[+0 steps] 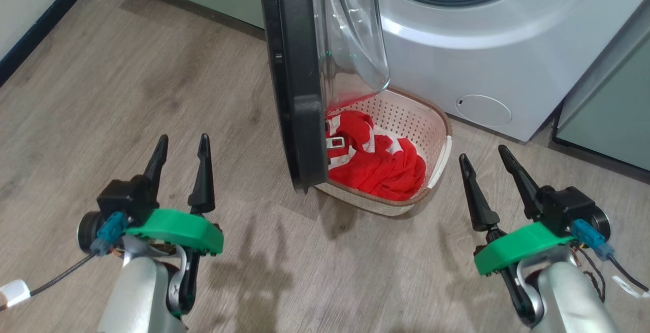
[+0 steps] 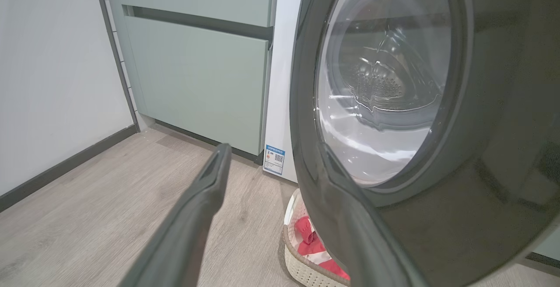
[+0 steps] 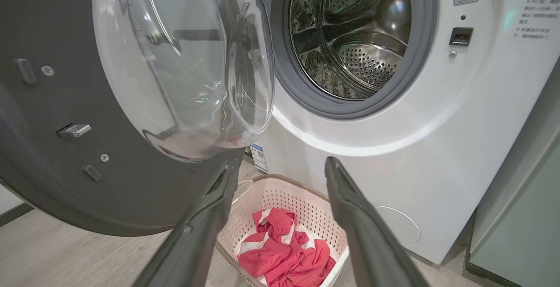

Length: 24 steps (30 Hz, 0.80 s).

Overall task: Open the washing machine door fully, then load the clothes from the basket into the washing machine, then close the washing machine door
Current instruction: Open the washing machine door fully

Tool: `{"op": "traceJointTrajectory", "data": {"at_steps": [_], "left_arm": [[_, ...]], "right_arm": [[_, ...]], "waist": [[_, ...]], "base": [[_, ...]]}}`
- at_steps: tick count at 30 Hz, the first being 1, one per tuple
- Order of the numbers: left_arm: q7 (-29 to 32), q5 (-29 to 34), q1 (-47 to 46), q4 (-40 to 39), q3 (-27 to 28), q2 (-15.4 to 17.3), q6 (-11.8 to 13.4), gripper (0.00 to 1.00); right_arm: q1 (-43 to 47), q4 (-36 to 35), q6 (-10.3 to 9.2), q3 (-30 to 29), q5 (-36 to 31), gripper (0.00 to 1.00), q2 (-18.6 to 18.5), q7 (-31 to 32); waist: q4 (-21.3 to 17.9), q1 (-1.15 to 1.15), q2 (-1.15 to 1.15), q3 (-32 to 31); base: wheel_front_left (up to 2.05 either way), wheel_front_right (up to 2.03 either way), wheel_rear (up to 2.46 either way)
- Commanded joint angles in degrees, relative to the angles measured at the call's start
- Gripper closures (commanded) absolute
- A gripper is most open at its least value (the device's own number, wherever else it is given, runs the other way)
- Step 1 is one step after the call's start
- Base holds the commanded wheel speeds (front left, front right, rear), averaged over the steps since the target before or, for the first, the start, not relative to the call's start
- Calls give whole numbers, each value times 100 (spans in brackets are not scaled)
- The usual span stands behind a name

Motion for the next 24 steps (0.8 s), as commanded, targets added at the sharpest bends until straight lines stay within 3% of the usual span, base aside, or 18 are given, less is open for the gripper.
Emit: {"op": "traceJointTrajectory", "data": {"at_steps": [1,9,10,11,12,24], "left_arm": [[-55,54,-122,-157,197,84,-17,0],[-55,47,-139,-129,199,84,-37,0],[-55,44,-139,-121,198,84,-39,20],[-55,43,-139,-114,195,84,-41,78],[-55,37,-135,-113,185,84,-37,100],[-55,-4,-236,-203,165,86,-12,100]], "right_arm": [[-183,-166,0,99,-78,0,53,-58],[-206,-174,0,79,-115,0,75,-59],[-209,-175,0,78,-118,0,77,-59],[-214,-175,0,78,-119,0,79,-59],[-216,-177,0,78,-119,0,80,-59],[-227,-158,0,84,-72,0,94,-60]], "waist": [[3,0,0,9],[11,0,0,36],[12,0,0,40],[13,0,0,42],[13,0,0,44],[11,0,0,41]], "base": [[0,0,0],[0,0,0],[0,0,0],[0,0,0],[0,0,0],[0,0,0]]}}
